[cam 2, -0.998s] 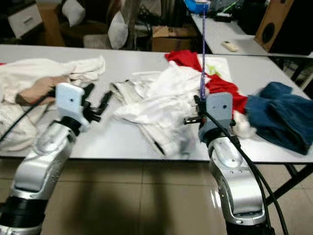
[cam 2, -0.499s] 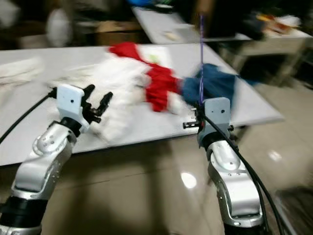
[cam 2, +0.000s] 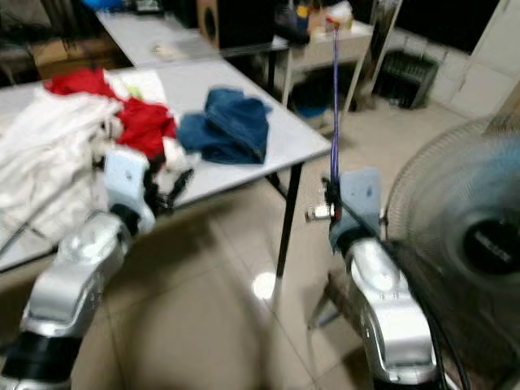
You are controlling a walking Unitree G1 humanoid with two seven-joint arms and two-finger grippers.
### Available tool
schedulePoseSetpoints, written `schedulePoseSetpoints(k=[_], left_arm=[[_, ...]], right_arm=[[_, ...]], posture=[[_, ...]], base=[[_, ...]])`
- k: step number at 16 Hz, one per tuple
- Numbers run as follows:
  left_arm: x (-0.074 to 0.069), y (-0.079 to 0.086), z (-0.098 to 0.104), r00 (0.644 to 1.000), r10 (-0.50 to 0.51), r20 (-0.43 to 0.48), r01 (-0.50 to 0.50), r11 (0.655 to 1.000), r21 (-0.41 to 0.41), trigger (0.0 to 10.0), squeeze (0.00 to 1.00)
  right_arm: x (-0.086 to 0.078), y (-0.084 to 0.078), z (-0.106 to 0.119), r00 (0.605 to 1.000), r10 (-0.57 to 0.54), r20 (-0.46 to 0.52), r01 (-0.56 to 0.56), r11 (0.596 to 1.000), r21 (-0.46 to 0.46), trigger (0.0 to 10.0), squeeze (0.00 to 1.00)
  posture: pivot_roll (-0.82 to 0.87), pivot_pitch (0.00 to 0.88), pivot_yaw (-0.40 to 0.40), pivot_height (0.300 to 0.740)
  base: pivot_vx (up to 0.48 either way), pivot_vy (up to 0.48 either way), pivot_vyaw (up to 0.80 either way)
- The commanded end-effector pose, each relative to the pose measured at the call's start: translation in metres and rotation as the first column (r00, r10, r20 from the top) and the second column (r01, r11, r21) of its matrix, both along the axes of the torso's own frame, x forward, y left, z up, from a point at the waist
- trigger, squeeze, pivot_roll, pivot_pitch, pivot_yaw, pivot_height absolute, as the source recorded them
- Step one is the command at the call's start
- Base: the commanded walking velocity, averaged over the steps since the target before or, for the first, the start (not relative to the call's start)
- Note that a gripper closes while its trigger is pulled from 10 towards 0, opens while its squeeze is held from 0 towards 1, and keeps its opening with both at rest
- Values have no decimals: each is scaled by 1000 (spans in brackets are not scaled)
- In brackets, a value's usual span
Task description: Hang hanger
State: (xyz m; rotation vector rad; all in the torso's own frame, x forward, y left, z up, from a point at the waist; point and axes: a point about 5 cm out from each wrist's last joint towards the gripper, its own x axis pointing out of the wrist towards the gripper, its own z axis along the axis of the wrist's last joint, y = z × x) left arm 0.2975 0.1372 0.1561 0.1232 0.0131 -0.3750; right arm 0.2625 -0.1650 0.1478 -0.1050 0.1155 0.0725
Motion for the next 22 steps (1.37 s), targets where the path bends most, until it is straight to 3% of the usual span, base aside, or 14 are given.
schedulePoseSetpoints(k=[1, 4, 6, 8, 12, 22], left_arm=[[0, 3, -2, 1000, 8, -8, -8, 1000, 4, 10000, 1000], [3, 11, -4, 998, 65, 12, -64, 997, -39, 10000, 1000], [2, 15, -6, 998, 64, -7, -64, 995, -77, 10000, 1000], [3, 17, -8, 997, 72, -12, -73, 994, -83, 10000, 1000], [3, 19, -10, 997, 73, -8, -74, 994, -79, 10000, 1000], [7, 14, -10, 998, 55, 7, -54, 996, -77, 10000, 1000]], right_arm=[[1, 5, -1, 1000, 25, -8, -25, 999, 27, 10000, 0], [-2, 6, -14, 998, 37, -59, -38, 999, -17, 10000, 0], [-5, 6, -18, 997, 58, -40, -60, 997, -45, 10000, 0], [-7, 5, -17, 998, 52, -27, -53, 998, -34, 10000, 0], [-12, 7, -17, 995, 90, -29, -93, 990, -102, 10000, 0], [-7, 4, -15, 996, 84, -3, -84, 993, -77, 10000, 0]], posture=[[-85, 0, -4, 740], [-85, 0, -3, 740], [-90, 0, 9, 740], [-94, 0, 15, 740], [-105, 0, 23, 740], [-112, 0, 20, 740]], base=[[0, 0, 0], [0, 0, 0], [129, 0, 0], [281, 0, 0], [312, 0, 0], [329, 0, 0]])
